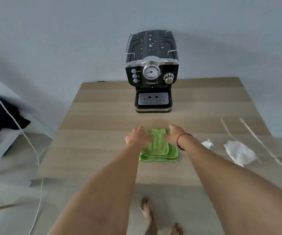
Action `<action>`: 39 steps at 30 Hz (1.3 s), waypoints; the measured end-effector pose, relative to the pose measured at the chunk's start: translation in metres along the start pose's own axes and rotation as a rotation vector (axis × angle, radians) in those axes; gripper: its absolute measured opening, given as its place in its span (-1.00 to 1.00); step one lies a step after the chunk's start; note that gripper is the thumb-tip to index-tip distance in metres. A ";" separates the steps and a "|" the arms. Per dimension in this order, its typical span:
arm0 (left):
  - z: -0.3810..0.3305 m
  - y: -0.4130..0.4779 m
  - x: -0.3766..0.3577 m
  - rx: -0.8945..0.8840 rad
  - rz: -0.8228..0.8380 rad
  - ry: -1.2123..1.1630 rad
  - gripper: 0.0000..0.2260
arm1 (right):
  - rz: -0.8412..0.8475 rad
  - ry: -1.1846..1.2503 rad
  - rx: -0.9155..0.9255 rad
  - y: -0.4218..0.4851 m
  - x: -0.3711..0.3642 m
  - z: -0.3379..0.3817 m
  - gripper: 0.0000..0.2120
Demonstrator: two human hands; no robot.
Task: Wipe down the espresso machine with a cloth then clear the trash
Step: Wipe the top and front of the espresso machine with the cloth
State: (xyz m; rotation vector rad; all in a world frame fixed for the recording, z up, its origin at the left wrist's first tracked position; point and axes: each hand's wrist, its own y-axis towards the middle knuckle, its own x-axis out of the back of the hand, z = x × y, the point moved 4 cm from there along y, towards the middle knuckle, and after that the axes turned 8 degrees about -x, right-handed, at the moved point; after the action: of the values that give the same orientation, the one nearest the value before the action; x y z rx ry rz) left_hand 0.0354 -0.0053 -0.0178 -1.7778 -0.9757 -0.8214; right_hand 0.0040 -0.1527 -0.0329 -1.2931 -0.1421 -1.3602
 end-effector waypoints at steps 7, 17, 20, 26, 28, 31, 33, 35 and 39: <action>0.032 0.020 -0.051 0.114 0.069 -0.078 -0.62 | -0.044 0.063 -0.186 0.021 -0.036 -0.027 -0.46; 0.040 0.050 -0.062 0.284 -0.076 -0.560 -0.52 | -0.074 0.331 -0.373 0.042 -0.054 -0.022 -0.41; 0.036 0.050 -0.066 0.289 -0.041 -0.536 -0.81 | -0.039 0.258 -0.333 0.040 -0.062 -0.015 -0.70; 0.022 0.036 -0.065 0.285 -0.098 -0.716 -0.86 | -0.086 0.552 -0.279 0.027 -0.053 -0.015 -0.74; 0.014 0.028 -0.057 0.257 -0.112 -0.769 -0.83 | -0.110 0.661 -0.275 0.018 -0.044 -0.017 -0.74; 0.000 0.016 -0.032 0.191 -0.179 -0.867 -0.87 | -0.028 0.885 -0.281 0.001 -0.029 -0.010 -0.72; -0.012 0.010 -0.006 0.167 -0.234 -0.967 -0.84 | 0.054 1.064 -0.277 -0.012 -0.014 0.001 -0.69; -0.029 0.003 0.029 0.129 -0.280 -1.081 -0.83 | 0.097 1.230 -0.224 -0.021 0.007 0.016 -0.63; -0.067 -0.014 0.109 0.034 -0.313 -1.188 -0.74 | 0.119 1.408 -0.046 -0.040 0.063 0.055 -0.29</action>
State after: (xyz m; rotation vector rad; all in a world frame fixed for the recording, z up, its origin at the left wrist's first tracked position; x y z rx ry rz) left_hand 0.0658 -0.0345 0.1040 -2.0794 -2.0224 0.2005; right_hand 0.0248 -0.1401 0.0567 -0.1450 0.9094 -1.8615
